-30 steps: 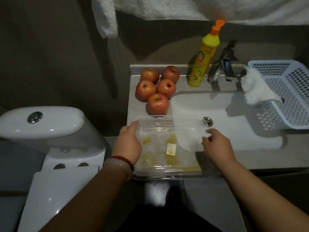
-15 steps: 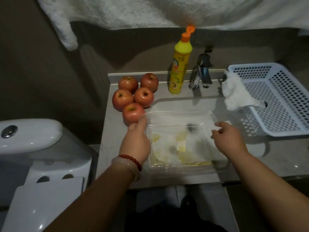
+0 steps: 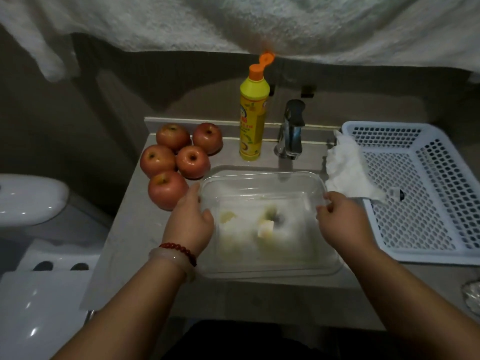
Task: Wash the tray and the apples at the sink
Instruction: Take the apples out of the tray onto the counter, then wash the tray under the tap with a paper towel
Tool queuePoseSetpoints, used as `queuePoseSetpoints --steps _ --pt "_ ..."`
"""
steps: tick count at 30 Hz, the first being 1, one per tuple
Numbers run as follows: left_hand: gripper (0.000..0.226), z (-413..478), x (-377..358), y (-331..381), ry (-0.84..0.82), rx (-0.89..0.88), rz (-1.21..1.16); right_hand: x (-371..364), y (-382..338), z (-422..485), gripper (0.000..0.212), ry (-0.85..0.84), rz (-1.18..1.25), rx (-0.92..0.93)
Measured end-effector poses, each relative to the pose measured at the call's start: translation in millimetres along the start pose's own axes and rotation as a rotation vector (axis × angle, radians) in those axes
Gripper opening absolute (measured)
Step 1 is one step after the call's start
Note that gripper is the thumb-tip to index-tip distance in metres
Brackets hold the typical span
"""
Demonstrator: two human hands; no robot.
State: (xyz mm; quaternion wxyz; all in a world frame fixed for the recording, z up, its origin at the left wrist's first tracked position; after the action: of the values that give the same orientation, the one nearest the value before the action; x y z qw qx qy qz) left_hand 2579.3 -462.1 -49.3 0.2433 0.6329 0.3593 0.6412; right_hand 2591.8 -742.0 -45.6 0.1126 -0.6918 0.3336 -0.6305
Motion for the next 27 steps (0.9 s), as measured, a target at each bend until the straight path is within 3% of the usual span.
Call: queuePoseSetpoints --steps 5,11,13,15,17,21,27 --pt "0.018 9 -1 -8 -0.017 0.06 -0.039 5 -5 5 0.034 0.029 -0.001 -0.019" --pt "0.02 28 0 -12 -0.093 0.153 -0.122 15 -22 -4 0.025 0.087 -0.101 -0.044" --pt "0.021 35 2 -10 -0.09 0.121 -0.103 24 -33 -9 0.039 0.16 -0.201 -0.019" --pt "0.028 42 3 -9 -0.089 0.069 -0.045 34 -46 -10 0.056 0.244 -0.214 0.054" --pt "0.032 44 3 -8 -0.088 0.033 0.004 41 -61 -4 0.058 0.294 -0.152 0.209" --pt "0.025 43 -1 -7 -0.081 0.075 -0.04 45 -88 28 0.06 0.23 -0.179 0.388" --pt "0.021 38 -8 -2 -0.024 0.144 -0.124 47 -124 64 0.067 0.187 -0.194 0.491"
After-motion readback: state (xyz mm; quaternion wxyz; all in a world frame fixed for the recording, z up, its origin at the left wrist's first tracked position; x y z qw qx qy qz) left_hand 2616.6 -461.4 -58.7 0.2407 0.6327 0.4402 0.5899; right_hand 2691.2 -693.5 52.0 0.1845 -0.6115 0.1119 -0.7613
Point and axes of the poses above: each hand's wrist, its own z-axis towards the middle knuckle, its own x-axis out of the back of the hand, y = z × x, the point moved 4 cm from there along z, towards the middle knuckle, and after that the axes turned 1 degree about -x, right-handed, at the moved point
